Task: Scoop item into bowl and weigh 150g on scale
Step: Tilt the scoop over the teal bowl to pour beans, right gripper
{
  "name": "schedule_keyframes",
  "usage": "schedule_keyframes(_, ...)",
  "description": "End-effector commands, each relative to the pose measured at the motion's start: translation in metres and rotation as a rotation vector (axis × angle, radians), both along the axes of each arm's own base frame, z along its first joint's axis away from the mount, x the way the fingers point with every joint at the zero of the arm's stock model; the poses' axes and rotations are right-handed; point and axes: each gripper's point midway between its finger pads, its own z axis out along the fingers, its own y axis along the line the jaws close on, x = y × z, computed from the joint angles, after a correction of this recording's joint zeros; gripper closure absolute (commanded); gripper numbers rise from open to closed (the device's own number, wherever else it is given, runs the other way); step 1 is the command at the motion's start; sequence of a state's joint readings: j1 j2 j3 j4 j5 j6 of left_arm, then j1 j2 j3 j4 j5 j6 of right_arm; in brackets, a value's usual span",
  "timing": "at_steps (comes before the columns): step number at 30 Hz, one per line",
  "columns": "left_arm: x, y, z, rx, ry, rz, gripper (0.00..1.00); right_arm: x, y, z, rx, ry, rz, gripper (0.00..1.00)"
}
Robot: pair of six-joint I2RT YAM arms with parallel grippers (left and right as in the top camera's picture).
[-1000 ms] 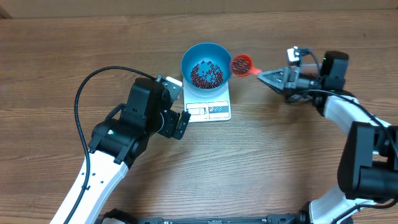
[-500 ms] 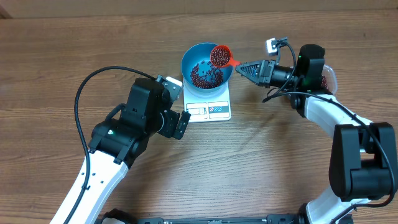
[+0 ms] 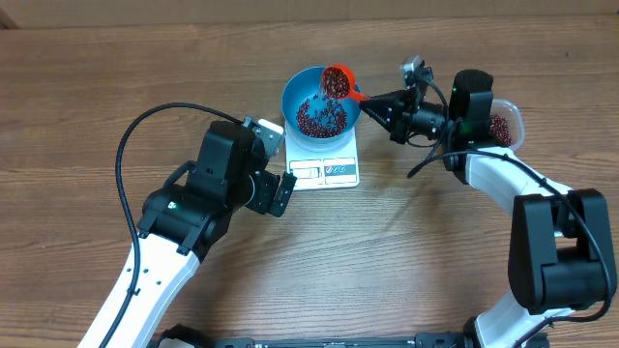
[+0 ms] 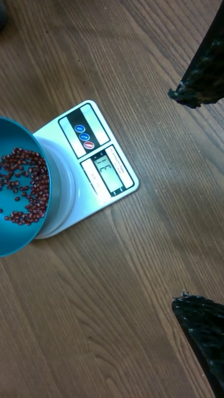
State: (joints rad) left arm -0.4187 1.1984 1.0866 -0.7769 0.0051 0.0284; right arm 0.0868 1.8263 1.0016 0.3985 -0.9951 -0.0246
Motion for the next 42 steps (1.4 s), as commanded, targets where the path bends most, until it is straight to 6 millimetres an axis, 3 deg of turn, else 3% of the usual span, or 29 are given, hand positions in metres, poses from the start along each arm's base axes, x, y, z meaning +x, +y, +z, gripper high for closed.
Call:
schedule_keyframes(1, 0.001, 0.001, -0.003, 0.004, 0.005, 0.011, 0.00, 0.001, 0.001, -0.003, -0.105, -0.212, 0.043, 0.96)
schedule_keyframes(16, 0.001, 0.001, -0.003, 0.004, 0.005, 0.011, 0.00, 0.005, -0.002, -0.008, -0.290, -0.540, 0.094, 0.96)
schedule_keyframes(26, 0.001, 0.001, -0.003, 0.004, 0.005, 0.011, 0.00, 0.020, -0.011, -0.009, -0.364, -0.578, 0.017, 0.96)
schedule_keyframes(32, 0.001, 0.001, -0.003, 0.004, 0.005, 0.011, 0.00, 0.020, -0.010, -0.008, -0.357, -0.574, 0.018, 0.96)
schedule_keyframes(37, 0.001, 0.001, -0.003, 0.004, 0.005, 0.010, 0.01, 0.018, -0.013, 0.006, -0.271, -0.460, -0.022, 0.96)
schedule_keyframes(42, 0.001, 0.001, -0.003, 0.004, 0.005, 0.011, 0.00, 0.011, -0.023, 0.040, -0.169, -0.348, -0.075, 0.96)
